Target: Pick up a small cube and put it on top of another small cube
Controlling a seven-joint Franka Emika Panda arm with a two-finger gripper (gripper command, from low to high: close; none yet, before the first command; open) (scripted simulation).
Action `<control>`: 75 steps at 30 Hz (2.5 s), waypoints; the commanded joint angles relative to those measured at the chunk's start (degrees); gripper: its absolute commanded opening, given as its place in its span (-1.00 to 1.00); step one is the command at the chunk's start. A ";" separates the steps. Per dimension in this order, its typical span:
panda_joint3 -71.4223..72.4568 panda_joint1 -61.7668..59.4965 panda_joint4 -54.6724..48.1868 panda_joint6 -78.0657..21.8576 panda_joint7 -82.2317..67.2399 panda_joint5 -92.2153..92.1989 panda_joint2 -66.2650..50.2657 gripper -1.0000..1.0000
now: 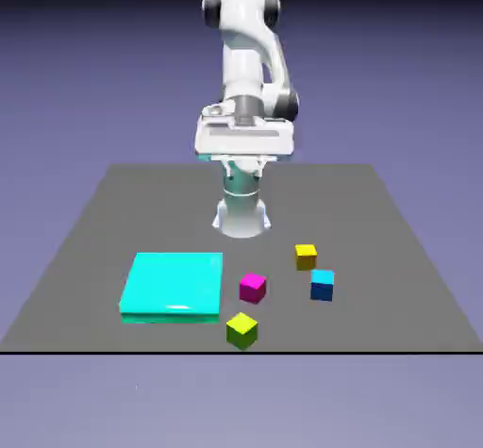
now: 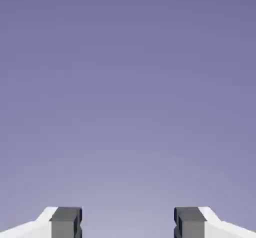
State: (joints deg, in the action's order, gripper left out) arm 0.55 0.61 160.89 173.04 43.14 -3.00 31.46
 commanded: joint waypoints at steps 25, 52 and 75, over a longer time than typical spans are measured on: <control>11.38 -1.53 -2.27 -20.02 14.13 -62.30 -24.83 0.00; -1.22 20.42 -7.92 -35.78 18.31 -106.23 -47.40 0.00; 11.90 4.79 -4.94 -32.89 21.03 -100.75 -41.75 -1.00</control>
State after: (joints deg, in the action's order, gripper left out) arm 12.45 5.41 155.94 140.17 64.08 -103.89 -10.30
